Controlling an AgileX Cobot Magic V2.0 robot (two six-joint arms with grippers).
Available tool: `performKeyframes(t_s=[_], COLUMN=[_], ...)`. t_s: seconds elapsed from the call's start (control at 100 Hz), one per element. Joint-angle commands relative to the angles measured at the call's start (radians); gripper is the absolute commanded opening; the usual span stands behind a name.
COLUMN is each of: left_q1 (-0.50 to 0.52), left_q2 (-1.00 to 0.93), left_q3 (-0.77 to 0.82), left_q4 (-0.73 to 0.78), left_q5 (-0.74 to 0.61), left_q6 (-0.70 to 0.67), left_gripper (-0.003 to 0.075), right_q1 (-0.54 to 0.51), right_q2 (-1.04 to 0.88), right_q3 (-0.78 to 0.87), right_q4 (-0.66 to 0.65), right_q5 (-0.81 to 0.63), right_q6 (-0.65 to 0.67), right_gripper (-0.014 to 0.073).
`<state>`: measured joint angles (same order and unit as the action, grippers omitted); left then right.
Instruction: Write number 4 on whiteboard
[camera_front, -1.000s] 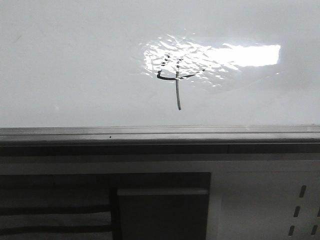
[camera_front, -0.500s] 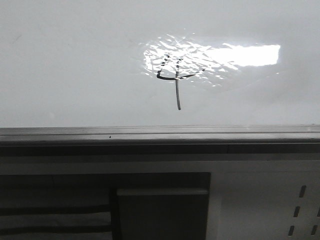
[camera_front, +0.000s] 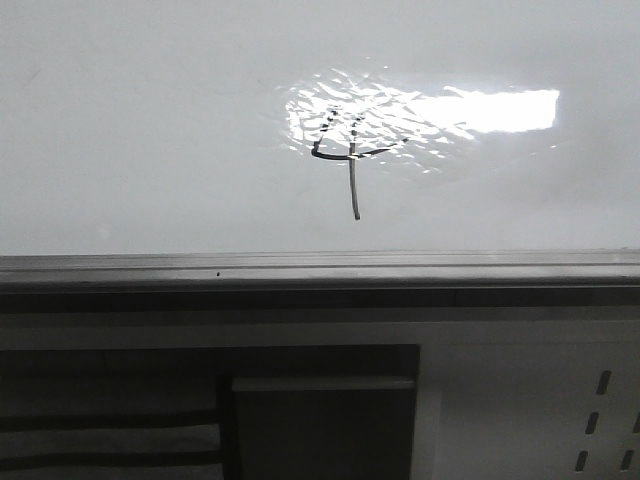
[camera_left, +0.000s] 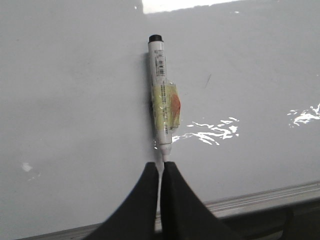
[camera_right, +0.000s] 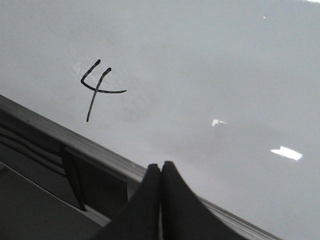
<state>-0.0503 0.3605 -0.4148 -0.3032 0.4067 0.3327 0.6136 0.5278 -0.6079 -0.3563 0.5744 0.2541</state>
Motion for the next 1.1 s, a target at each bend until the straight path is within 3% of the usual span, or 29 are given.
performKeyframes(t_s=[0.0, 0.26, 0.38, 0.53, 0.72, 0.78, 1.09], left_q1=[0.015, 0.029, 0.029, 0.029, 0.029, 0.029, 0.029], left_q2=[-0.069, -0.294, -0.326, -0.364, -0.392, -0.392, -0.392], left_q3=[-0.005, 0.114, 0.201, 0.302, 0.446, 0.435, 0.44], left_q4=[-0.018, 0.012, 0.05, 0.264, 0.276, 0.276, 0.276], left_q5=[-0.074, -0.095, -0.176, -0.276, -0.497, -0.439, -0.431], left_q6=[-0.003, -0.005, -0.104, -0.343, -0.35, -0.35, -0.35], left_gripper=[-0.002, -0.002, -0.002, -0.002, -0.002, -0.002, -0.002], right_q1=[0.0, 0.0, 0.0, 0.0, 0.0, 0.0, 0.0], right_q2=[0.001, 0.001, 0.001, 0.001, 0.001, 0.001, 0.001], right_q3=[-0.026, -0.026, -0.026, -0.026, -0.026, -0.026, -0.026], right_q4=[-0.026, -0.026, -0.026, -0.026, -0.026, -0.026, -0.026], right_q5=[-0.064, -0.064, -0.064, -0.064, -0.064, -0.064, -0.064], right_q6=[0.003, 0.003, 0.003, 0.003, 0.003, 0.003, 0.003], right_gripper=[-0.0072, -0.0072, -0.0072, -0.0072, -0.0072, -0.0072, -0.0072])
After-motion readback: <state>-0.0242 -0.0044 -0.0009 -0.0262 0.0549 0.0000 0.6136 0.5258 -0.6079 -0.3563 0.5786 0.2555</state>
